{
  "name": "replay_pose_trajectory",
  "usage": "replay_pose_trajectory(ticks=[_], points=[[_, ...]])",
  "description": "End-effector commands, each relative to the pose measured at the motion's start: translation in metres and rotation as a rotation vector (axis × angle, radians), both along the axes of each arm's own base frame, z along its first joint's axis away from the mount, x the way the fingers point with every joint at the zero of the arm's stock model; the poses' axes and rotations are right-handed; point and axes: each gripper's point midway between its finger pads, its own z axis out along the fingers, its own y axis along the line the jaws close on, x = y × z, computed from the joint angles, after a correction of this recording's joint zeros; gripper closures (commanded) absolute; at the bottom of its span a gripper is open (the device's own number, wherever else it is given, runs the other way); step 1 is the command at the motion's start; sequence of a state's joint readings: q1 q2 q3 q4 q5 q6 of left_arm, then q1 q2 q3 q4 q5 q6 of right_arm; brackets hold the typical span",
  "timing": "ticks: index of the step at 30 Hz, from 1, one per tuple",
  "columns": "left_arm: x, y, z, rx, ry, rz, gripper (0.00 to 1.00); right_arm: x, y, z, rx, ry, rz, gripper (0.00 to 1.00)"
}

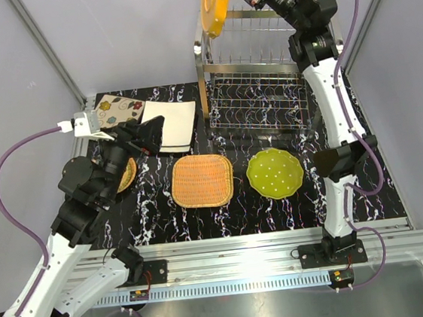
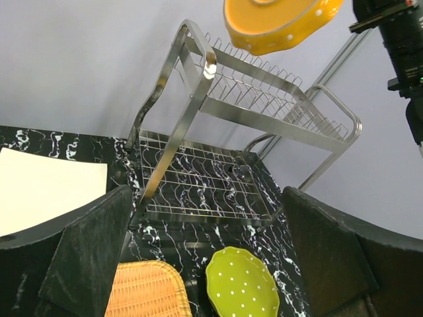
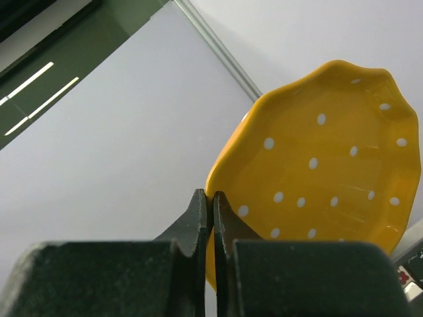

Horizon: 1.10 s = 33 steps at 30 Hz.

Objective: Unload the plates from the dish rack
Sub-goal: Grab a plate with the right arm

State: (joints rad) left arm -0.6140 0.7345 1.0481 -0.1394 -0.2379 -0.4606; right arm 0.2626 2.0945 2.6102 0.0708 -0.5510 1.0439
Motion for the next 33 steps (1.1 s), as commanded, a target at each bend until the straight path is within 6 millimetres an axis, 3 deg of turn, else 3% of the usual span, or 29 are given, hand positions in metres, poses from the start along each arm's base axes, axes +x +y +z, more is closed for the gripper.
replay_pose_trajectory(ticks=[1, 10, 16, 18, 20, 21, 25, 27, 29, 30, 31, 33], points=[[-0.01, 0.003, 0.034, -0.075, -0.076, -0.018, 0.01, -0.1, -0.027, 0.096, 0.112, -0.311, 0.033, 1.0], [-0.017, 0.018, 0.059, -0.25, -0.05, 0.013, 0.01, -0.135, -0.023, 0.096, 0.088, -0.3, 0.142, 1.0], [-0.026, 0.027, 0.081, -0.418, -0.007, 0.015, 0.01, -0.15, -0.015, 0.074, 0.013, -0.251, 0.234, 1.0], [-0.028, 0.034, 0.087, -0.493, 0.03, 0.036, 0.01, -0.166, -0.012, 0.069, -0.026, -0.265, 0.276, 1.0], [-0.023, 0.035, 0.077, -0.54, 0.117, 0.062, 0.01, -0.164, -0.006, 0.052, -0.053, -0.227, 0.306, 1.0], [-0.026, 0.036, 0.083, -0.562, 0.126, 0.057, 0.01, -0.174, -0.006, 0.05, -0.077, -0.241, 0.319, 1.0], [-0.024, 0.018, 0.072, -0.633, 0.275, 0.001, 0.01, -0.179, 0.004, 0.017, -0.139, -0.186, 0.374, 1.0], [-0.02, 0.007, 0.071, -0.656, 0.324, -0.029, 0.01, -0.194, 0.01, 0.008, -0.18, -0.212, 0.4, 1.0], [-0.017, -0.005, 0.062, -0.694, 0.408, -0.062, 0.01, -0.192, 0.019, -0.017, -0.213, -0.163, 0.417, 1.0], [-0.018, -0.009, 0.064, -0.7, 0.423, -0.084, 0.01, -0.205, 0.022, -0.021, -0.237, -0.196, 0.429, 1.0], [-0.014, -0.021, 0.056, -0.702, 0.488, -0.125, 0.01, -0.202, 0.028, -0.039, -0.258, -0.161, 0.442, 1.0], [-0.011, -0.033, 0.048, -0.703, 0.551, -0.17, 0.01, -0.214, 0.032, -0.054, -0.3, -0.178, 0.445, 1.0]])
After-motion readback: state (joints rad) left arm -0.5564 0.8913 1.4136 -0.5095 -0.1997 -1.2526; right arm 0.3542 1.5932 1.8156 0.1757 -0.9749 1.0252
